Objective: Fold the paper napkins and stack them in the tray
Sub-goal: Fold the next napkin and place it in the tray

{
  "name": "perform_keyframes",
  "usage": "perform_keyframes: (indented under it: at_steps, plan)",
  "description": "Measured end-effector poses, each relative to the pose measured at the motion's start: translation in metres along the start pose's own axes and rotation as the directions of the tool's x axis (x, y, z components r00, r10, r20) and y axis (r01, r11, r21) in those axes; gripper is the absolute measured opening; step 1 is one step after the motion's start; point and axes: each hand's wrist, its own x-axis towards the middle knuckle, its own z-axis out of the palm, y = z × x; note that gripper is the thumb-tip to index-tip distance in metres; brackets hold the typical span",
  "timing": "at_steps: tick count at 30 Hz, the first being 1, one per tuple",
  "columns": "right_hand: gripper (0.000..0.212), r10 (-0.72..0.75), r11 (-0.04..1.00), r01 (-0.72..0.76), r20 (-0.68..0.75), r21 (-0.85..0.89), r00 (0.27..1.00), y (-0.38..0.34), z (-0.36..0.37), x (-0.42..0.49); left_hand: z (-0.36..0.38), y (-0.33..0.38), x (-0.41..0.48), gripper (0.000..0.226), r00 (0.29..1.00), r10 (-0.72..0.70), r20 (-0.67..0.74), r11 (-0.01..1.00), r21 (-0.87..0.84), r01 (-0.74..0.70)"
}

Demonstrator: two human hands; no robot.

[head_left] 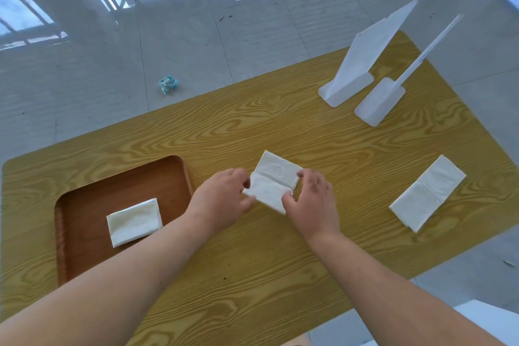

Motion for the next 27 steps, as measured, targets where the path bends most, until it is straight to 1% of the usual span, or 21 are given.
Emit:
perform_keyframes:
  at_steps: [1, 2, 4, 6, 7, 9, 12, 14, 15, 16, 17, 18, 20, 21, 23, 24, 25, 27]
  plan:
    - [0.042, -0.066, 0.996, 0.064, -0.036, -0.054, 0.997, 0.002, -0.001, 0.0, 0.004, -0.001, 0.001, 0.031, 0.99, 0.141, 0.03, 0.976, 0.165, -0.144]
    - [0.042, -0.158, 0.983, 0.154, -0.037, -0.101, 0.987, 0.005, -0.001, -0.001, 0.008, -0.003, 0.003, 0.037, 0.968, 0.24, 0.072, 0.929, 0.273, -0.25]
    - [0.037, -0.321, 0.93, 0.327, 0.061, -0.165, 0.945, 0.011, -0.001, -0.003, 0.015, -0.003, 0.007, 0.047, 0.93, 0.338, 0.142, 0.839, 0.402, -0.366]
    - [0.035, -0.382, 0.889, 0.417, 0.194, -0.19, 0.904, 0.016, 0.001, -0.005, 0.02, -0.002, 0.01, 0.047, 0.91, 0.37, 0.187, 0.786, 0.46, -0.414]
    - [0.036, -0.399, 0.871, 0.446, 0.232, -0.205, 0.887, 0.018, 0.003, -0.006, 0.021, -0.002, 0.011, 0.044, 0.904, 0.383, 0.192, 0.773, 0.469, -0.427]
    - [0.037, -0.413, 0.858, 0.466, 0.247, -0.217, 0.876, 0.021, 0.005, -0.008, 0.021, 0.0, 0.013, 0.031, 0.885, 0.428, 0.186, 0.742, 0.486, -0.461]
    - [0.039, -0.417, 0.866, 0.46, 0.223, -0.198, 0.881, 0.019, 0.004, -0.007, 0.019, 0.003, 0.015, 0.008, 0.838, 0.519, 0.169, 0.675, 0.52, -0.523]
    - [0.047, -0.422, 0.851, 0.475, 0.245, -0.224, 0.873, 0.018, 0.002, -0.008, 0.017, 0.007, 0.017, 0.008, 0.832, 0.535, 0.149, 0.671, 0.524, -0.525]
    - [0.053, -0.42, 0.841, 0.483, 0.27, -0.242, 0.867, 0.017, 0.001, -0.008, 0.016, 0.008, 0.017, 0.01, 0.847, 0.513, 0.139, 0.7, 0.504, -0.507]
    - [0.057, -0.416, 0.834, 0.489, 0.29, -0.256, 0.862, 0.017, 0.0, -0.008, 0.015, 0.009, 0.018, 0.016, 0.877, 0.464, 0.127, 0.749, 0.472, -0.465]
    - [0.056, -0.414, 0.828, 0.493, 0.302, -0.265, 0.859, 0.017, 0.0, -0.007, 0.014, 0.011, 0.017, 0.023, 0.909, 0.4, 0.122, 0.804, 0.43, -0.411]
    - [0.049, -0.416, 0.83, 0.493, 0.297, -0.263, 0.859, 0.016, -0.001, -0.006, 0.012, 0.011, 0.017, 0.028, 0.931, 0.347, 0.111, 0.852, 0.378, -0.362]
    - [0.027, -0.409, 0.861, 0.464, 0.259, -0.209, 0.875, 0.013, 0.0, -0.003, 0.009, 0.01, 0.014, 0.034, 0.958, 0.273, 0.091, 0.923, 0.257, -0.287]
    - [0.02, -0.39, 0.887, 0.433, 0.241, -0.161, 0.889, 0.01, -0.001, -0.001, 0.007, 0.009, 0.013, 0.041, 0.965, 0.24, 0.102, 0.945, 0.203, -0.256]
    - [0.014, -0.323, 0.937, 0.345, 0.238, -0.06, 0.916, 0.006, -0.002, 0.003, 0.0, 0.006, 0.012, 0.056, 0.971, 0.175, 0.16, 0.973, 0.124, -0.195]
    - [0.011, -0.285, 0.955, 0.296, 0.242, -0.011, 0.927, 0.003, -0.003, 0.006, -0.002, 0.005, 0.013, 0.057, 0.973, 0.143, 0.18, 0.981, 0.107, -0.164]
    - [0.009, -0.241, 0.97, 0.24, 0.245, 0.035, 0.939, 0.001, -0.003, 0.009, -0.004, 0.004, 0.015, 0.052, 0.978, 0.108, 0.18, 0.988, 0.093, -0.126]
    - [0.007, -0.147, 0.987, 0.127, 0.236, 0.096, 0.961, -0.003, -0.005, 0.017, -0.006, 0.004, 0.021, 0.03, 0.991, 0.011, 0.137, 1.0, 0.027, -0.015]
